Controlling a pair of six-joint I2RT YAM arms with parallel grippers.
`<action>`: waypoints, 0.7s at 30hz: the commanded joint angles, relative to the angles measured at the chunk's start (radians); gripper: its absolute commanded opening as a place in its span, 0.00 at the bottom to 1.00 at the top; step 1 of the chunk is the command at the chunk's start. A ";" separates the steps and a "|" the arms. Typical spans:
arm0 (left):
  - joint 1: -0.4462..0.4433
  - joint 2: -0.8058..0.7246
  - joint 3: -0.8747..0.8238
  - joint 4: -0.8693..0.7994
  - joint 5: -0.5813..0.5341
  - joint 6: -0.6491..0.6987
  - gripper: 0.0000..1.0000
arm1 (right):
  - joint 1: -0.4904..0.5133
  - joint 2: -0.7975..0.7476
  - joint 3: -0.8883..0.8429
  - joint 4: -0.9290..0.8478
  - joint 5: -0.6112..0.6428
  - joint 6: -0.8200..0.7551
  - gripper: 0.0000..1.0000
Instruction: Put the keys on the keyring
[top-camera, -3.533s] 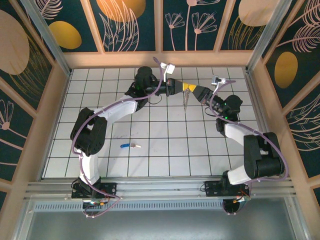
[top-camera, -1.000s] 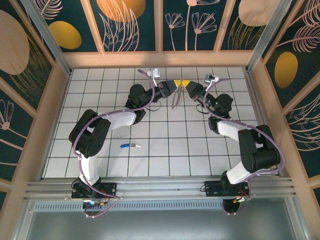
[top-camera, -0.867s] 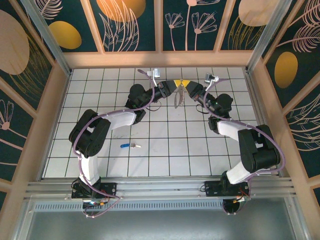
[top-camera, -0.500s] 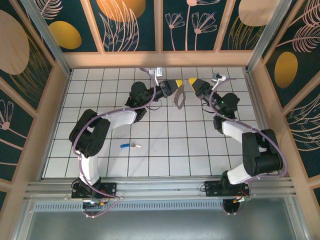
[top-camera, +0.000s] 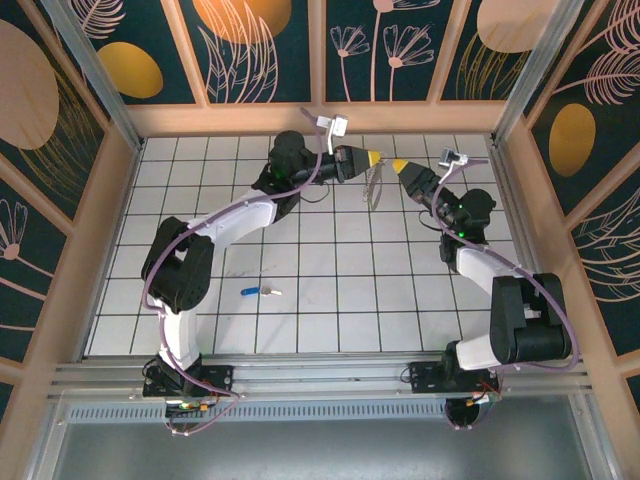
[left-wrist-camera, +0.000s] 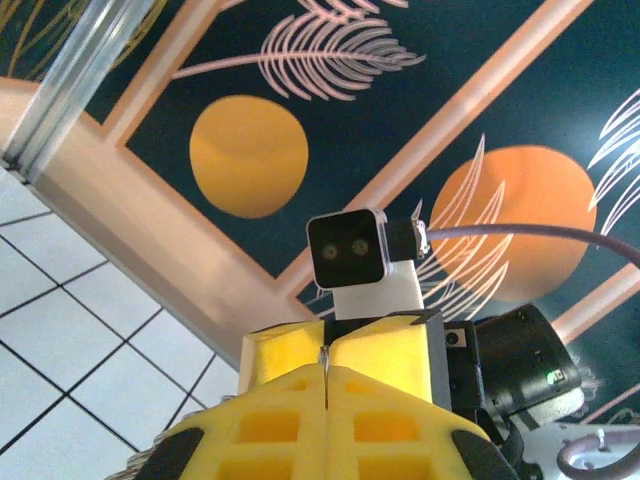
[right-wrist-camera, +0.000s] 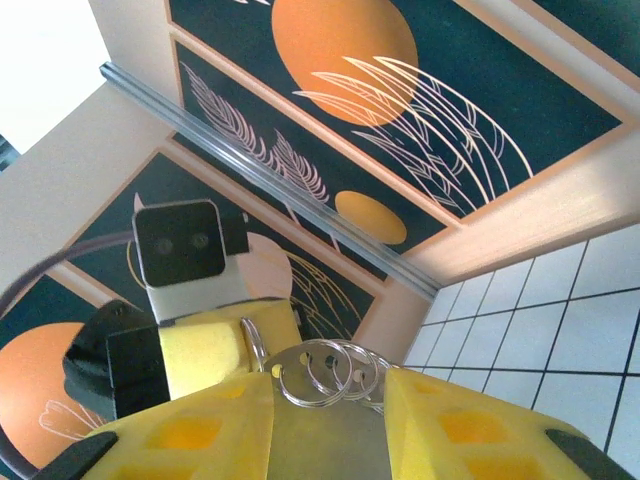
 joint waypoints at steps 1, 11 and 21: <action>-0.005 0.030 0.080 -0.197 0.073 0.124 0.00 | -0.008 -0.015 -0.011 0.036 -0.055 -0.030 0.35; -0.005 0.043 0.134 -0.340 0.078 0.202 0.00 | -0.023 -0.019 -0.045 0.058 -0.049 -0.019 0.33; -0.005 0.045 0.139 -0.351 0.084 0.209 0.00 | -0.017 0.024 -0.050 0.127 -0.068 0.022 0.31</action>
